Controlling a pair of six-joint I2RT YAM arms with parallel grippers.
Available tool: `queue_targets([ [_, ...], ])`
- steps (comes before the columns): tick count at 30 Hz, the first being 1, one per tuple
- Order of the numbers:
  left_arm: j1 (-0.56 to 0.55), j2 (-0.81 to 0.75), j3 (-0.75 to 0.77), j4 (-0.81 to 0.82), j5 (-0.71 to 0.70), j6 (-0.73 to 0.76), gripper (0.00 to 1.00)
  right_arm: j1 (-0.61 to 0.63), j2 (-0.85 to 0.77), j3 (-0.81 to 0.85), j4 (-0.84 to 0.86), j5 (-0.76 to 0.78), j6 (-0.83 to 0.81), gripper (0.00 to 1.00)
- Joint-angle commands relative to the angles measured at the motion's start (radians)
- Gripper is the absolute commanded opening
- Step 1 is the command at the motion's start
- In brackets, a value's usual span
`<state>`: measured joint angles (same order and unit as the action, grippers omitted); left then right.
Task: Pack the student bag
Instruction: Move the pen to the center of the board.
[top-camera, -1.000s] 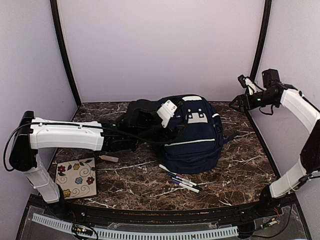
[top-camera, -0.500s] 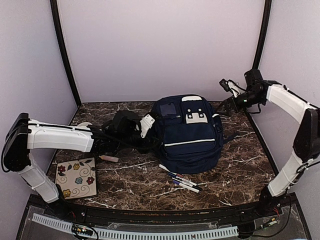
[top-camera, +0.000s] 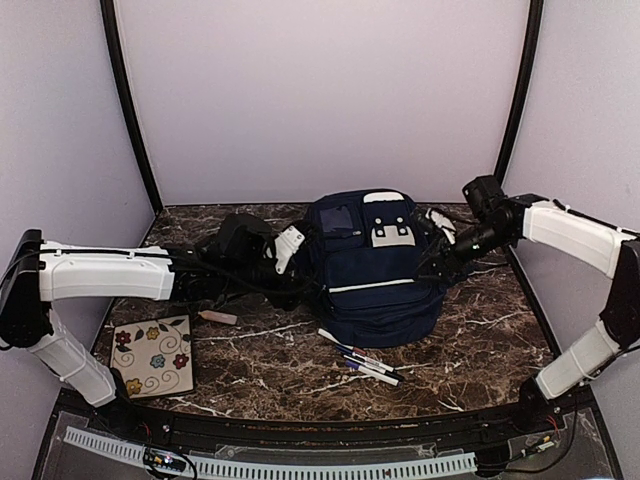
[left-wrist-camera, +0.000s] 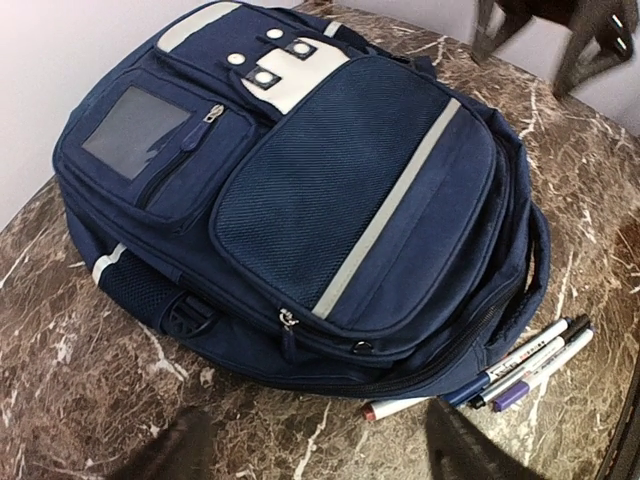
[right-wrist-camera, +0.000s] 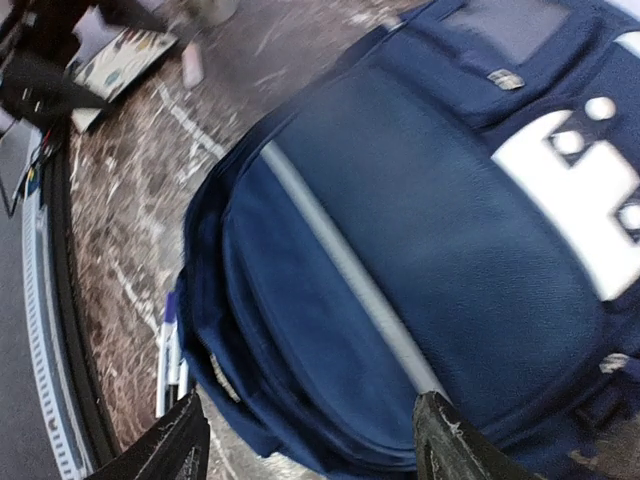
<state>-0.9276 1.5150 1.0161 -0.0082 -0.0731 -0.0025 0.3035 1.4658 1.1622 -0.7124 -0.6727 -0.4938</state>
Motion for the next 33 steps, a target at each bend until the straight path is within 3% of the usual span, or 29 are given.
queue_targets([
  [1,0.012,-0.019,0.016,-0.081,-0.116,-0.090,0.97,0.100,-0.081,-0.100,-0.009,0.049,-0.097,0.67],
  [6,0.071,0.005,0.038,-0.230,-0.320,-0.285,0.99,0.231,-0.102,-0.130,0.021,0.114,-0.106,0.64],
  [9,0.111,0.040,0.074,-0.309,-0.273,-0.280,0.99,0.285,-0.090,-0.147,0.061,0.174,-0.116,0.60],
  [13,0.111,-0.002,0.007,-0.214,-0.249,-0.230,0.99,0.364,-0.060,-0.156,0.076,0.228,-0.143,0.49],
  [18,0.111,-0.071,-0.043,-0.141,-0.230,-0.193,0.99,0.466,-0.044,-0.193,0.118,0.255,-0.152,0.45],
  [20,0.111,-0.101,-0.066,-0.133,-0.287,-0.227,0.99,0.510,-0.042,-0.209,0.122,0.248,-0.159,0.44],
  [26,0.131,0.015,0.074,-0.448,-0.463,-0.290,0.99,0.586,-0.019,-0.235,0.164,0.247,-0.143,0.42],
  [27,0.144,0.056,0.110,-0.522,-0.434,-0.302,0.96,0.586,-0.013,-0.241,0.182,0.247,-0.134,0.42],
  [30,0.160,0.143,0.149,-0.613,-0.263,-0.209,0.69,0.586,0.003,-0.259,0.228,0.245,-0.102,0.42],
  [33,0.160,0.157,0.141,-0.667,-0.176,-0.128,0.61,0.586,0.011,-0.265,0.234,0.264,-0.104,0.41],
])
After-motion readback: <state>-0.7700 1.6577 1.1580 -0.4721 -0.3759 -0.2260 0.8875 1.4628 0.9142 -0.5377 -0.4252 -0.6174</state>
